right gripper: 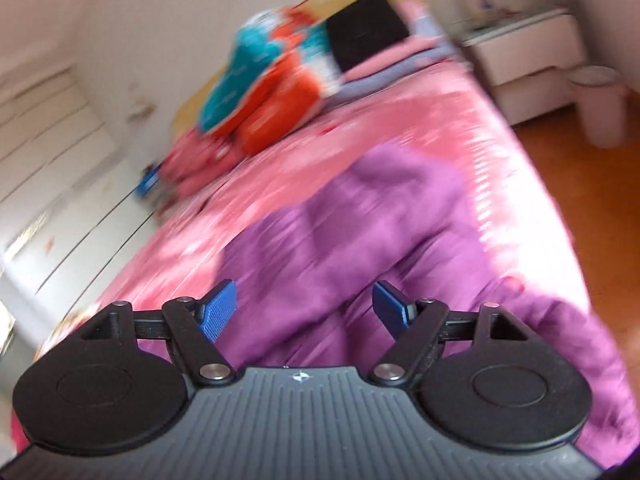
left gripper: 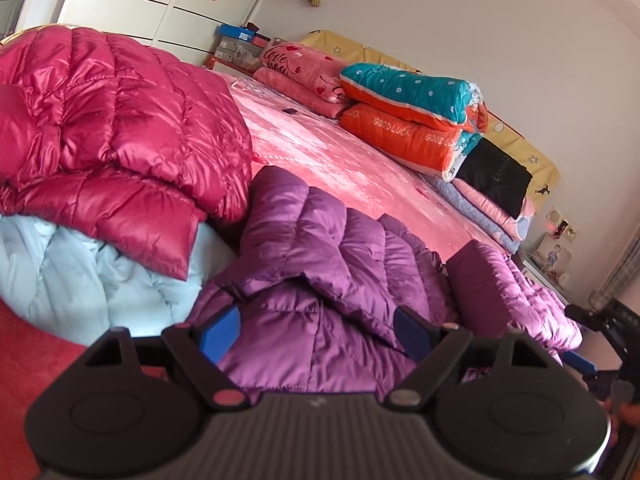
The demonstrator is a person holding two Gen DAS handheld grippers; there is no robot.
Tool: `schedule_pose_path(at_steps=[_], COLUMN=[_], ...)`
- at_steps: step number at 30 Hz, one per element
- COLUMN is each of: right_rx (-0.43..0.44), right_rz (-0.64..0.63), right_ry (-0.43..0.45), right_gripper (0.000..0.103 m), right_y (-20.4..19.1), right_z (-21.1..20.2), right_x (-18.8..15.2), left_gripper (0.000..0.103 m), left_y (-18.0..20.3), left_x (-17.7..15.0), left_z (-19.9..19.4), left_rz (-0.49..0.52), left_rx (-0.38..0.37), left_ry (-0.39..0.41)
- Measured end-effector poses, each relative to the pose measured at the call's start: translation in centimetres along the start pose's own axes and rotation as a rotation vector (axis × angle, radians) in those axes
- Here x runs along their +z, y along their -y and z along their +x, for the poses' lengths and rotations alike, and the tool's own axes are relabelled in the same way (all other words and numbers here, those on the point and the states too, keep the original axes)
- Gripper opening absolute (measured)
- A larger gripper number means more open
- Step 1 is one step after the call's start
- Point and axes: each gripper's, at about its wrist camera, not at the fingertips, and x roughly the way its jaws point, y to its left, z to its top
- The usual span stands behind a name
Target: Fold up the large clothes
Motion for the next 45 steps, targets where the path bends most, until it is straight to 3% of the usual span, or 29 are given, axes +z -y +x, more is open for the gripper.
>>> schedule_pose_path(at_steps=[3, 8, 10, 13, 16, 18, 23, 24, 25, 27, 34, 42, 45], right_rx=[0.009, 0.076, 0.082, 0.126, 0.196, 0.288, 0.508, 0.527, 0.537, 0.550, 0.570, 0.441, 0.446], right_rz=[0.141, 0.353, 0.351, 0.246, 0.000, -0.143, -0.327, -0.342, -0.350, -0.350, -0.188, -0.354, -0.342], right_ry=[-0.012, -0.016, 0.007, 0.048, 0.063, 0.043, -0.119, -0.165, -0.205, -0.266, -0.262, -0.229, -0.286], right_gripper=[0.092, 0.068, 0.042, 0.037, 0.036, 0.036, 0.037, 0.042, 0.063, 0.086, 0.090, 0.086, 0.095], right_y=[2.5, 4.5, 4.0, 0.6, -5.2, -9.2, -16.0, -16.6, -16.9, -16.9, -15.7, -19.8, -20.1], right_z=[1.8, 5.0, 5.4, 5.3, 4.6, 4.5, 6.1, 6.7, 7.2, 7.9, 8.0, 13.3, 15.7], right_x=[1.1, 1.4, 1.4, 1.6, 1.3, 0.6, -3.1, -3.9, -4.7, -6.0, -5.7, -6.5, -6.3], left_gripper=[0.084, 0.084, 0.084, 0.084, 0.084, 0.084, 0.084, 0.084, 0.084, 0.084, 0.084, 0.084, 0.084], left_y=[-0.1, 0.3, 0.3, 0.3, 0.2, 0.2, -0.6, -0.8, -1.0, -1.3, -1.3, -1.9, -2.1], left_x=[-0.1, -0.4, -0.5, -0.6, -0.6, -0.5, -0.1, 0.0, 0.0, 0.1, 0.0, -0.1, -0.2], left_z=[0.2, 0.6, 0.7, 0.7, 0.6, 0.5, 0.2, 0.2, 0.2, 0.1, 0.0, 0.3, 0.4], left_rz=[-0.002, 0.016, 0.014, 0.013, 0.011, 0.011, -0.007, -0.014, -0.022, -0.034, -0.037, -0.066, -0.080], left_rx=[-0.008, -0.015, -0.015, -0.010, -0.005, 0.000, 0.049, 0.055, 0.060, 0.070, 0.084, 0.117, 0.122], left_ry=[-0.009, -0.028, -0.034, -0.036, -0.033, -0.030, -0.008, -0.006, -0.007, -0.005, -0.006, -0.005, -0.010])
